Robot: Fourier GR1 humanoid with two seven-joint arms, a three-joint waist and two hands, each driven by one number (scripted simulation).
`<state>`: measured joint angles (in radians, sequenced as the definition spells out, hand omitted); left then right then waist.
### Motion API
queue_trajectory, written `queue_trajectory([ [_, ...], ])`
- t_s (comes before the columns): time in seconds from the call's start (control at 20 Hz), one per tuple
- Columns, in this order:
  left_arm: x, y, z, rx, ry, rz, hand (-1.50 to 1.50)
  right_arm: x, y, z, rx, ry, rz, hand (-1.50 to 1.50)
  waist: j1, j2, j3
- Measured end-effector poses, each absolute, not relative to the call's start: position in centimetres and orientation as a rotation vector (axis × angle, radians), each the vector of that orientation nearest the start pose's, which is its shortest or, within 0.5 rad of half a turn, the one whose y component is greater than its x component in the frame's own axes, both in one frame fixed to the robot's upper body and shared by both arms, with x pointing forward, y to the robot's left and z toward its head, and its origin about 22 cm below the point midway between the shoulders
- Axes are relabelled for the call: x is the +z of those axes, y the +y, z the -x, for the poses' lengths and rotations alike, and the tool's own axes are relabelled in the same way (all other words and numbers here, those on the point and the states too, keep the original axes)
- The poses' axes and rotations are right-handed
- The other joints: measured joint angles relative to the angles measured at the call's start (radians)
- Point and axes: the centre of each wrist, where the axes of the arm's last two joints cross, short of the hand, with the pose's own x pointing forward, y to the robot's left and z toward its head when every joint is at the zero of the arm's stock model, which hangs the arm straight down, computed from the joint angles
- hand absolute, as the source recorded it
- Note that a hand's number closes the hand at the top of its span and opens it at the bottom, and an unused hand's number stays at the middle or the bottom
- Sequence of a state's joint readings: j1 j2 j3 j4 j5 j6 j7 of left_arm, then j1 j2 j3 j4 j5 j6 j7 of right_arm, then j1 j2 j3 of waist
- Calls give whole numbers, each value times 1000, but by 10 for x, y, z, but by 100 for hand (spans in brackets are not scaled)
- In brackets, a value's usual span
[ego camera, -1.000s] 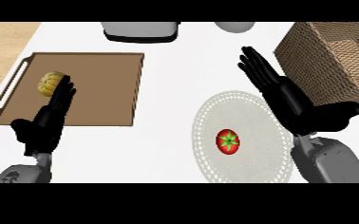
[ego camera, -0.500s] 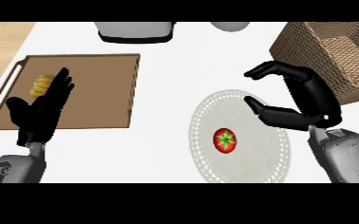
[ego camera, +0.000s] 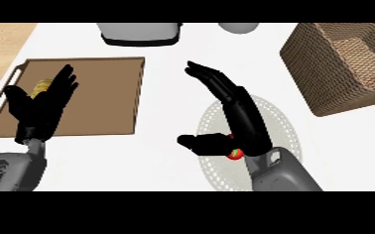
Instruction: Pick the tomato from the placemat and place it in the basket
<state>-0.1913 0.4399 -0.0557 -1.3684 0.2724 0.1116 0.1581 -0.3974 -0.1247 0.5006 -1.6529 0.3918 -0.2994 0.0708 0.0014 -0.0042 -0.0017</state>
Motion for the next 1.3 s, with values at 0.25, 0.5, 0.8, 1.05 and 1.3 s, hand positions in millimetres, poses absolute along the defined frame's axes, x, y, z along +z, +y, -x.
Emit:
queue_trajectory([
  [0.25, 35, 318, -289, -60, -1376, -203, 0, 134, -86, -274, 769, -1839, 364, -150, -13, -8, -3],
  [0.5, 34, 320, -287, -58, -1356, -215, 0, 168, -98, -288, 911, -1592, 714, -150, -29, -18, -5],
  [0.8, 31, 320, -285, -50, -1363, -217, 0, 233, -109, -287, 966, -1411, 800, -150, -27, -14, -2],
  [1.05, 29, 320, -283, -52, -1367, -222, 0, 251, -130, -287, 1028, -1353, 645, -150, -29, -11, -1],
  [1.3, 32, 325, -284, -46, -1371, -218, 0, 260, -161, -269, 1036, -1352, 517, -150, -34, -10, 0],
])
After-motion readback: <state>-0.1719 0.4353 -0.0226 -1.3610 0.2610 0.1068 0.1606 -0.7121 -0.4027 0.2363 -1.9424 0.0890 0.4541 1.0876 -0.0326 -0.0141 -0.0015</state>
